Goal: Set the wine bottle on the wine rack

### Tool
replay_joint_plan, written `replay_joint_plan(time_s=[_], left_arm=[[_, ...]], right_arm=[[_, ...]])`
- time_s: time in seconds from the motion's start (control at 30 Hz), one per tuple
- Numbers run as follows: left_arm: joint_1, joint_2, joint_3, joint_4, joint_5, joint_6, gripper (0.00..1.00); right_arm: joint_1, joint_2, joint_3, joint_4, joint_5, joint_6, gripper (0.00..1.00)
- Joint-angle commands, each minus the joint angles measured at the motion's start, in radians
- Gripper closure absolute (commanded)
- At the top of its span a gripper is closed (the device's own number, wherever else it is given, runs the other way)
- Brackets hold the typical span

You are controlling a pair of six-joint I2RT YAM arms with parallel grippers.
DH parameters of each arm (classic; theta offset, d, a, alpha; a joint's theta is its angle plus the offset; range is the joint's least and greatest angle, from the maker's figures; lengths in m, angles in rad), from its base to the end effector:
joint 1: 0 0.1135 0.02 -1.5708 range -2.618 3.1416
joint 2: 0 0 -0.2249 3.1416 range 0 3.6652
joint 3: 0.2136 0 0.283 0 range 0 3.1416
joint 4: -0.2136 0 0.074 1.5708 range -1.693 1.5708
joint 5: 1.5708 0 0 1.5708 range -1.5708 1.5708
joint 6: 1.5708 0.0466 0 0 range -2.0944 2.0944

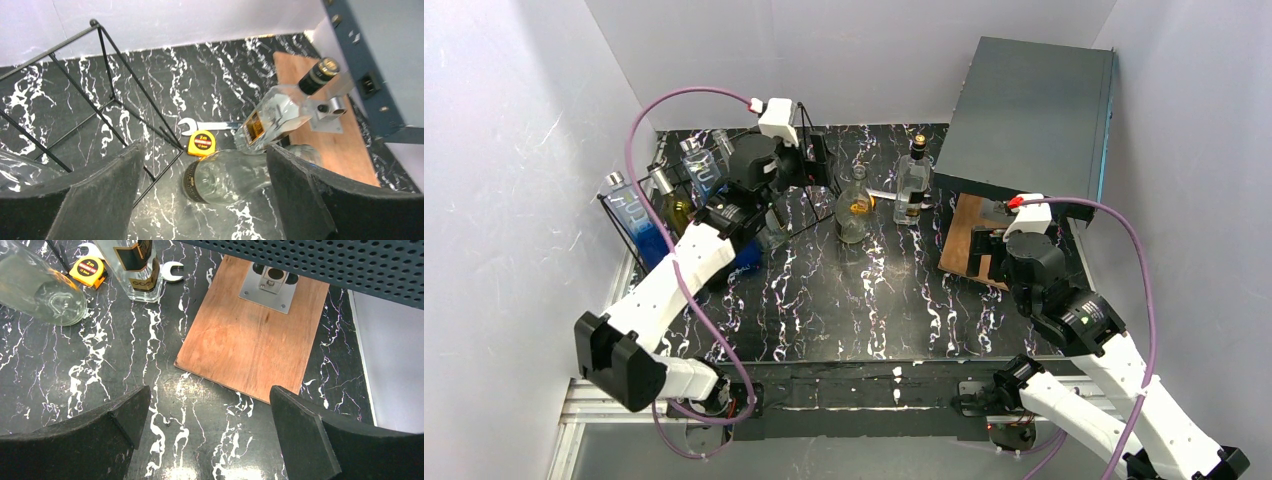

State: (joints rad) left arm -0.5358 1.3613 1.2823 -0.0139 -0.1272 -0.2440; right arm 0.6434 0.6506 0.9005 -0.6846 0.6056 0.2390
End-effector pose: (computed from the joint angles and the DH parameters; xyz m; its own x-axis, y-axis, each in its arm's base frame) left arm 0.3241 -0.1855 0.3603 -0.1735 -0.1757 -0.9690 0.3668 0.9017 -0.2291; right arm 0.1728 0.0964 0.3289 -0.3463 -0.0164 -0.9380 0.0019 0.9998 -0.0182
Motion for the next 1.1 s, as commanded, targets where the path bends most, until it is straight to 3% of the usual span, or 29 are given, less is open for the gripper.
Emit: replay_joint_plan(time_s=[0.0, 0.1, 0.33, 0.5, 0.67, 0.8, 0.87, 0.97, 1.07], left_arm=[[0.011, -0.063, -0.031, 0.043, 0.045, -0.003, 0.07], [0.011, -0.061, -0.028, 0.042, 0.054, -0.034, 0.02], [0.011, -0.039, -0.029, 0.081, 0.239, -0.041, 0.02], [0.009, 0.067, 0.024, 0.087, 0.264, -0.02, 0.02], [-0.013, 0.241, 0.063, 0.186, 0.392, 0.078, 0.02], [-0.036, 0.311, 0.062, 0.228, 0.367, 0.117, 0.02], [-0.039, 0.333, 0.055, 0.258, 0.321, 0.104, 0.18], [-0.039, 0.343, 0.028, 0.334, 0.237, 0.099, 0.57], [-0.038, 0.361, 0.037, 0.374, 0.2, 0.103, 0.82]], right_arm=[[-0.002, -0.002, -0.001, 0.034, 0.011, -0.003, 0.01], [-0.002, -0.012, -0.003, 0.033, 0.011, -0.003, 0.02], [-0.002, -0.014, -0.003, 0.034, 0.009, -0.003, 0.02], [-0.002, -0.019, -0.005, 0.035, 0.005, -0.004, 0.02], [-0.003, -0.002, -0.003, 0.04, -0.001, -0.006, 0.02], [-0.004, -0.003, -0.003, 0.032, 0.003, -0.005, 0.02], [-0.004, -0.009, -0.005, 0.034, 0.006, -0.004, 0.02], [-0.004, -0.003, -0.005, 0.039, 0.002, -0.006, 0.02], [-0.004, 0.011, -0.003, 0.033, -0.001, -0.006, 0.02]])
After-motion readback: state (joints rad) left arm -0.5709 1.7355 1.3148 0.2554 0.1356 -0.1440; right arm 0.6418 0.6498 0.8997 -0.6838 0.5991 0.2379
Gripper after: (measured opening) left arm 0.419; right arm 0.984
